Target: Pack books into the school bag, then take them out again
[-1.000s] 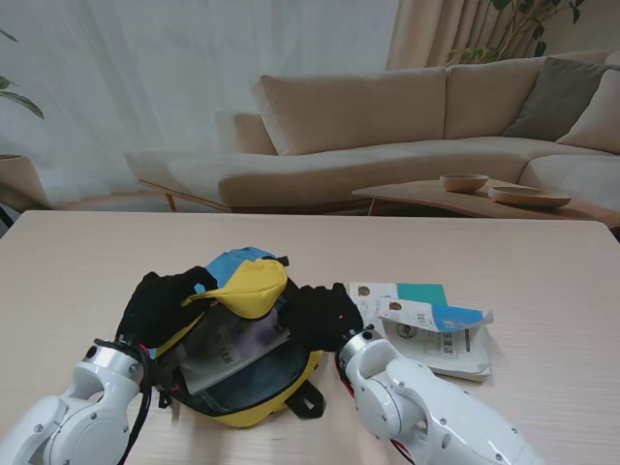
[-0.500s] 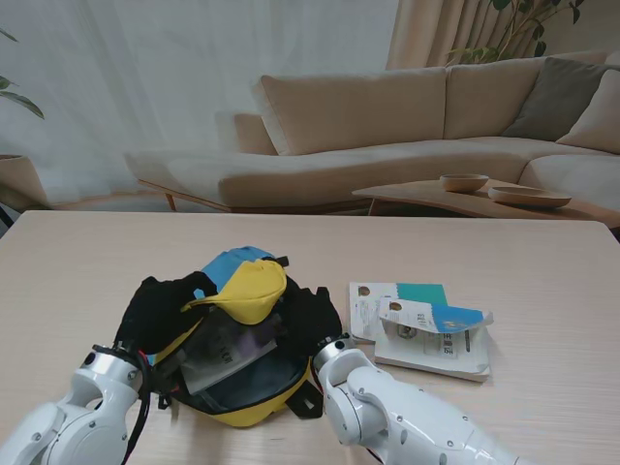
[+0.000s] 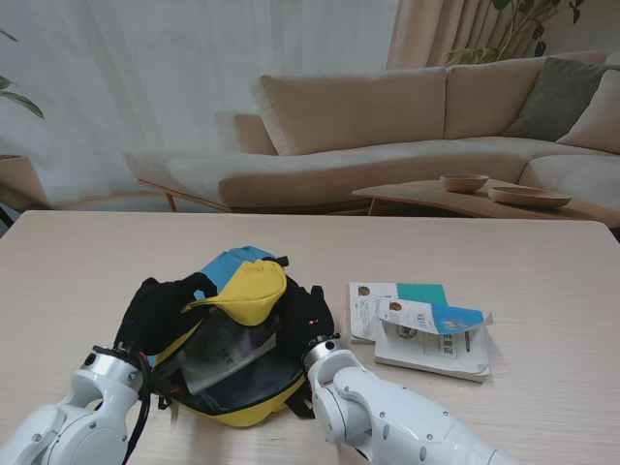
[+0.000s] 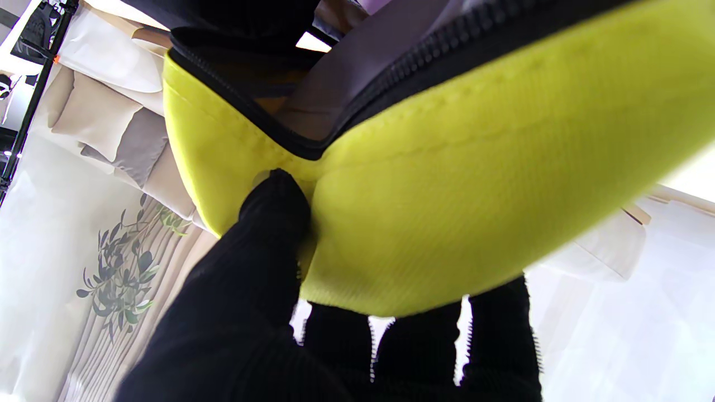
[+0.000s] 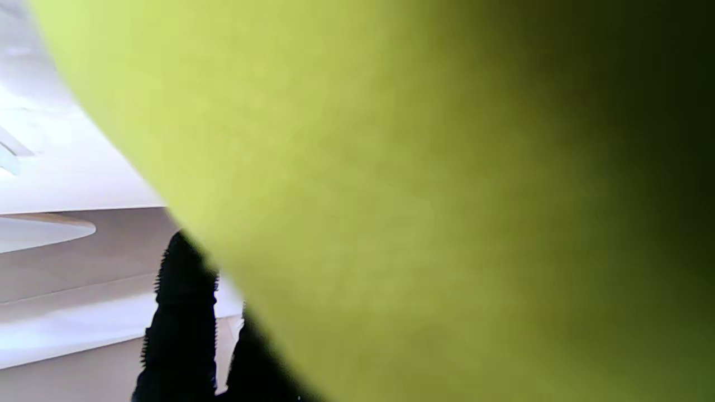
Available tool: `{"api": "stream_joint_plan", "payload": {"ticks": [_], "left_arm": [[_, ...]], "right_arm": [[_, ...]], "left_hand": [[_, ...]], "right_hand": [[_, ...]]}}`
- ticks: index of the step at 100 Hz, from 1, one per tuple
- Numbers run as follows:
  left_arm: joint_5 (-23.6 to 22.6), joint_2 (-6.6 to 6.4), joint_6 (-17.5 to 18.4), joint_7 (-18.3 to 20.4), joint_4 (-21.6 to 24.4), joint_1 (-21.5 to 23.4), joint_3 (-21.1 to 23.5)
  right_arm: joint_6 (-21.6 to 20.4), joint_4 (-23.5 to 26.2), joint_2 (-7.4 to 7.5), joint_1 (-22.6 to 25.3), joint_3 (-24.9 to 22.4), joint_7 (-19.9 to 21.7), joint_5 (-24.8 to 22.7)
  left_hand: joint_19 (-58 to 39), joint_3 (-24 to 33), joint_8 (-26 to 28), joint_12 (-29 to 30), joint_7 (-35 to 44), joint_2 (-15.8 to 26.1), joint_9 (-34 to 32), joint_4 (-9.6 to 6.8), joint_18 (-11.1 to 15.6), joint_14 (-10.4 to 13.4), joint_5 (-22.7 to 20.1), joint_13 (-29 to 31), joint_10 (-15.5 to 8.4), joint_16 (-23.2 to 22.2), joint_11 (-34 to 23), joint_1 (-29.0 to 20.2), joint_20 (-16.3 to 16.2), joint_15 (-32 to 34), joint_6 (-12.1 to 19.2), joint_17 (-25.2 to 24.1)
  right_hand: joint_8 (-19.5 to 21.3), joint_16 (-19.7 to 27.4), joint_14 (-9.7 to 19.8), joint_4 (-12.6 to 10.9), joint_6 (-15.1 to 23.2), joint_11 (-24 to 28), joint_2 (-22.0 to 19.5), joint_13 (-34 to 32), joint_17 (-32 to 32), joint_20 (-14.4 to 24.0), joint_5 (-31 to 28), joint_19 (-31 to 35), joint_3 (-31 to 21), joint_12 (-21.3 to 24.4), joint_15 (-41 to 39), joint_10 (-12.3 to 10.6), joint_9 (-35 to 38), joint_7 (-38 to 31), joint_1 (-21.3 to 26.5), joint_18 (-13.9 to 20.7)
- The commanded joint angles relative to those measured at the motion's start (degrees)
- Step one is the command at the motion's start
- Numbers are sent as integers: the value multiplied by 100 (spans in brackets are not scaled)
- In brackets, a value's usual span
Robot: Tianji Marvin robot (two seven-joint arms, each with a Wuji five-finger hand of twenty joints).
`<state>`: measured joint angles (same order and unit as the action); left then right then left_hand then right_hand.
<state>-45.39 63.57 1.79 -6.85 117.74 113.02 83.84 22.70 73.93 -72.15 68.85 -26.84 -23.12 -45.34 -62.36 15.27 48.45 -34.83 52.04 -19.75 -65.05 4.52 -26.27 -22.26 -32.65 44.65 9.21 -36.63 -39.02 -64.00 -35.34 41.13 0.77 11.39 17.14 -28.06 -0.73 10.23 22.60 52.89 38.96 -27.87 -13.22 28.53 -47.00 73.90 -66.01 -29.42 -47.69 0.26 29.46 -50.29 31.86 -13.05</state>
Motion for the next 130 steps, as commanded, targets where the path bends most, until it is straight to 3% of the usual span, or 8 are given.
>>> {"api": "stream_joint_plan", "payload": {"ticks": [1,15,23,29,44,52,92,130], "left_arm": [[-12,18,-12,84,89,52,16],[-14,24,-13,51,80,51,18],[-19,24,-31,45,67,39,20],[-14,28,-47,35,45,28,26],[-32,42,-114,-61,-9,19,34],[-69,47,-125,-110,-34,11,42],[-194,42,-304,-160,-236,-94,-26],[-431,6,-349,-49,-178,63,23]], "right_arm": [[-84,-86,-154,71,-58,-128,125],[-472,-12,-158,261,-334,-408,285],[-811,195,-113,476,-607,-595,346],[-1002,450,-44,657,-828,-677,325],[-1512,1346,233,1249,-1551,-524,190],[-1817,1774,330,1562,-1940,-444,160],[-2358,3238,333,2208,-3236,-1103,-4],[-2081,3417,274,1884,-4001,-1303,64]], "left_hand": [[-166,-79,269,-92,461,409,-164,-57,-145,-111,44,8,-152,33,-116,-383,35,125,342,-113],[-166,-78,264,-92,458,410,-163,-58,-150,-115,45,7,-145,33,-114,-386,35,124,330,-113],[-165,-81,266,-92,461,410,-160,-57,-150,-114,42,11,-154,31,-113,-380,35,127,337,-113],[-171,-80,269,-93,461,411,-156,-57,-143,-111,55,18,-148,30,-113,-382,33,131,339,-104],[-178,-65,254,-95,445,442,-166,-55,-150,-123,76,27,-128,28,-121,-420,30,138,305,-102],[-184,-75,248,-96,445,450,-166,-47,-146,-126,73,29,-129,27,-126,-442,28,144,299,-94],[-190,-115,224,-92,438,451,-161,-56,-142,-125,69,25,-140,30,-131,-452,23,153,315,-96],[-155,-160,257,-84,457,484,-91,-66,-124,-99,69,-51,-181,41,-99,-449,38,114,398,-142]], "right_hand": [[157,-113,-113,192,147,45,-193,-208,-53,-10,-563,238,21,-35,-150,-3,306,-801,196,-77],[3196,-204,-151,-506,-91,231,-79,-406,-121,51,-967,374,-895,-166,-372,52,839,-765,-113,-119],[3846,-249,-228,-1005,-549,406,603,-788,-244,88,-1275,447,-1844,-271,-543,72,1496,-1188,-292,-229],[4087,-258,-260,-1018,-758,477,1064,-1145,-418,135,-1463,534,-2296,-388,-672,41,2019,-1355,-234,-267],[4348,-246,-286,-2247,-1005,538,1563,-1535,-625,163,-1902,593,-2395,-655,-811,52,2559,-1527,-157,-278],[4445,-239,-281,-2568,-1015,523,1611,-1605,-667,166,-2010,602,-2395,-729,-840,73,2661,-1497,-178,-274],[4642,-248,-309,-2779,-1005,558,1669,-1655,-742,228,-2126,733,-2365,-839,-932,147,2726,-1407,-156,-270],[4724,-211,-354,-2863,-1061,536,1689,-1652,-726,249,-2168,750,-2287,-906,-951,196,2753,-1356,-66,-300]]}}
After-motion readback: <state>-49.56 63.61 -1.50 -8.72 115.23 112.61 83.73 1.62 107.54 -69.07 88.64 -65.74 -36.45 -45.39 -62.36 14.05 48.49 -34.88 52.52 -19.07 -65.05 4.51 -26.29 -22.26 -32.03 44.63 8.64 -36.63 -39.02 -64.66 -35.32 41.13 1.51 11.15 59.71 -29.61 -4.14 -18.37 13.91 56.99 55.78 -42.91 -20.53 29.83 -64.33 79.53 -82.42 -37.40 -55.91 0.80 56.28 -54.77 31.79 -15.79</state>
